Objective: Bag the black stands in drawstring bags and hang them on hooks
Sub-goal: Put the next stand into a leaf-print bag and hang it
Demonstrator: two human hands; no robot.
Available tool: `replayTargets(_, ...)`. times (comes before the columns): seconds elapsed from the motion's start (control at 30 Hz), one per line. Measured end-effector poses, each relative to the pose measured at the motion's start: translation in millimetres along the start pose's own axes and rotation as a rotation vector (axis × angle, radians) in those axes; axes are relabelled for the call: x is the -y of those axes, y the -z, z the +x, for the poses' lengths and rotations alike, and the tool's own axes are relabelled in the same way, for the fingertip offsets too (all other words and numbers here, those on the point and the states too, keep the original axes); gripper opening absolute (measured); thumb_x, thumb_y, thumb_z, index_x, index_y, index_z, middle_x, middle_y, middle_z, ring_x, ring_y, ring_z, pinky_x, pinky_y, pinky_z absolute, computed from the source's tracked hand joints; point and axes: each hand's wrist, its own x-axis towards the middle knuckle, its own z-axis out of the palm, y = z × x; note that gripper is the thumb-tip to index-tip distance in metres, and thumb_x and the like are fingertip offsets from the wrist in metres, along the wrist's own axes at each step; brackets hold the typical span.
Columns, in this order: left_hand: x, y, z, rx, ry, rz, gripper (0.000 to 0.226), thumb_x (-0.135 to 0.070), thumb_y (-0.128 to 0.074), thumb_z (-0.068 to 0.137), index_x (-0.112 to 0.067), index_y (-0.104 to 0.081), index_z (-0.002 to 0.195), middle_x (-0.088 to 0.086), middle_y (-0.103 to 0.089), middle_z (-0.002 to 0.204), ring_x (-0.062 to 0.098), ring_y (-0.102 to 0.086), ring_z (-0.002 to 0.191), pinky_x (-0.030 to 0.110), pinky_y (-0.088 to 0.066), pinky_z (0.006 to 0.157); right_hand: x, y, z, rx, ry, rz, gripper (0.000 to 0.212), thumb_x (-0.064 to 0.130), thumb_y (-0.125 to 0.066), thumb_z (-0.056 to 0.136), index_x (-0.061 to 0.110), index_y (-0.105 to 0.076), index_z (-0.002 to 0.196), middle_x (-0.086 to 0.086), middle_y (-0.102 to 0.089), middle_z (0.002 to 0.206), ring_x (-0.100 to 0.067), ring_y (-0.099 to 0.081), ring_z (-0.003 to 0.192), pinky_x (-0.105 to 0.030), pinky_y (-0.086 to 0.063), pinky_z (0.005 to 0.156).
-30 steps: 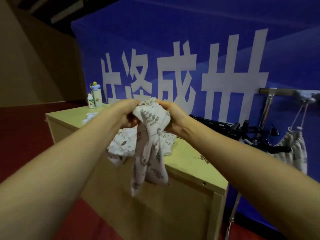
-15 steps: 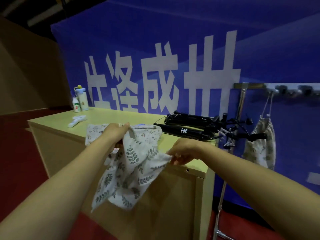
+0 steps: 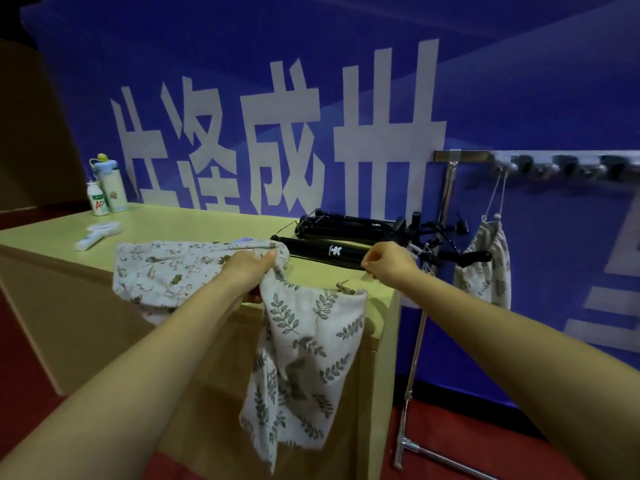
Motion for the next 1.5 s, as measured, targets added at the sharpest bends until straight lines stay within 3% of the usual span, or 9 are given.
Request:
replayTargets(0.13, 12.4, -0.2, 5.0, 0.114, 0.004, 0.084, 0.041, -0.04, -0.047, 0.095, -0.005, -0.051, 0.074, 0.011, -0.053, 0.068, 0.018, -0.048, 0.054, 0.021, -0.037, 0.047, -8.7, -20.6, 4.3, 0.075, 0.05, -0.155, 0.012, 0.01, -0.057, 0.091, 0.01, -0.066, 0.099, -0.003, -0.065, 0.095, -0.016, -0.059, 0.084, -0.025, -0.049, 0.067)
replayTargets(0.4, 22.1, -2.9, 14.6, 0.145, 0.005, 0.09, 0.042, -0.04, -0.047, 0.095, -0.005, -0.053, 0.073, 0.006, -0.056, 0.069, 0.016, -0.051, 0.059, 0.024, -0.037, 0.053, -7.7, -56.0, 19.0, 0.055, 0.13, -0.278, 0.013, 0.014, -0.062, 0.087, 0.016, -0.067, 0.099, -0.006, -0.066, 0.107, -0.021, -0.063, 0.093, -0.033, -0.053, 0.076)
replayTargets(0.5, 21.6, -7.2, 18.7, 0.132, -0.002, 0.089, 0.049, -0.041, -0.046, 0.095, 0.006, -0.061, 0.097, 0.016, -0.065, 0.087, 0.02, -0.059, 0.07, 0.027, -0.046, 0.061, -5.0, -64.9, 27.8, 0.034, 0.176, -0.356, 0.017, 0.015, -0.063, 0.086, 0.017, -0.066, 0.103, -0.007, -0.057, 0.116, -0.025, -0.06, 0.096, -0.035, -0.051, 0.079)
replayTargets(0.63, 22.8, -9.8, 24.0, 0.138, 0.001, 0.082, 0.042, -0.042, -0.047, 0.094, -0.008, -0.048, 0.068, 0.005, -0.054, 0.066, 0.015, -0.05, 0.056, 0.023, -0.037, 0.051, -7.0, -72.1, 36.1, 0.033, 0.183, -0.436, 0.017, 0.019, -0.065, 0.086, 0.018, -0.066, 0.104, -0.007, -0.055, 0.115, -0.026, -0.059, 0.099, -0.037, -0.052, 0.082)
replayTargets(0.87, 27.5, -9.3, 31.4, 0.148, 0.004, 0.05, 0.038, -0.045, -0.049, 0.092, -0.009, -0.044, 0.079, 0.009, -0.049, 0.069, 0.019, -0.046, 0.058, 0.025, -0.034, 0.054, -8.8, -78.9, 44.9, 0.067, 0.23, -0.549, 0.022, 0.025, -0.059, 0.091, 0.009, -0.065, 0.105, -0.01, -0.055, 0.113, -0.028, -0.057, 0.097, -0.039, -0.051, 0.084)
replayTargets(1.0, 26.4, -13.2, 31.0, 0.114, 0.004, 0.035, 0.048, -0.039, -0.048, 0.095, -0.012, -0.034, 0.058, 0.001, -0.041, 0.054, 0.014, -0.038, 0.049, 0.023, -0.028, 0.049, -4.9, -80.3, 43.8, 0.126, 0.286, -0.656, 0.026, 0.021, -0.046, 0.096, 0.003, -0.062, 0.107, -0.014, -0.052, 0.111, -0.031, -0.053, 0.098, -0.038, -0.043, 0.083)
replayTargets(1.17, 25.3, -10.0, 26.0, 0.084, -0.019, 0.056, 0.048, -0.041, -0.047, 0.095, 0.003, -0.057, 0.078, 0.026, -0.056, 0.082, 0.024, -0.057, 0.074, 0.032, -0.044, 0.069, 15.1, -71.5, 30.8, 0.329, 0.255, 0.096, 0.021, 0.017, -0.048, 0.096, -0.001, -0.058, 0.101, -0.006, -0.057, 0.091, -0.016, -0.054, 0.08, -0.027, -0.045, 0.072)
replayTargets(1.3, 26.8, -4.5, 24.8, 0.032, -0.059, 0.053, 0.045, -0.039, -0.044, 0.096, -0.001, -0.059, 0.077, 0.011, -0.055, 0.079, 0.023, -0.051, 0.074, 0.031, -0.038, 0.071, 45.2, -63.2, 5.6, 0.546, 0.269, 0.494, 0.011, 0.011, -0.044, 0.099, 0.009, -0.051, 0.09, -0.003, -0.064, 0.082, -0.011, -0.059, 0.067, -0.017, -0.047, 0.058)
replayTargets(1.5, 17.4, 14.2, 13.6, -0.094, -0.193, 0.182, 0.045, -0.032, -0.037, 0.1, -0.017, -0.038, 0.057, 0.003, -0.046, 0.061, 0.022, -0.044, 0.064, 0.03, -0.031, 0.062, 78.1, -70.7, -24.0, 0.553, 0.449, 0.141, 0.011, 0.009, -0.043, 0.097, 0.009, -0.052, 0.09, 0.002, -0.05, 0.076, -0.009, -0.046, 0.067, -0.019, -0.043, 0.064)
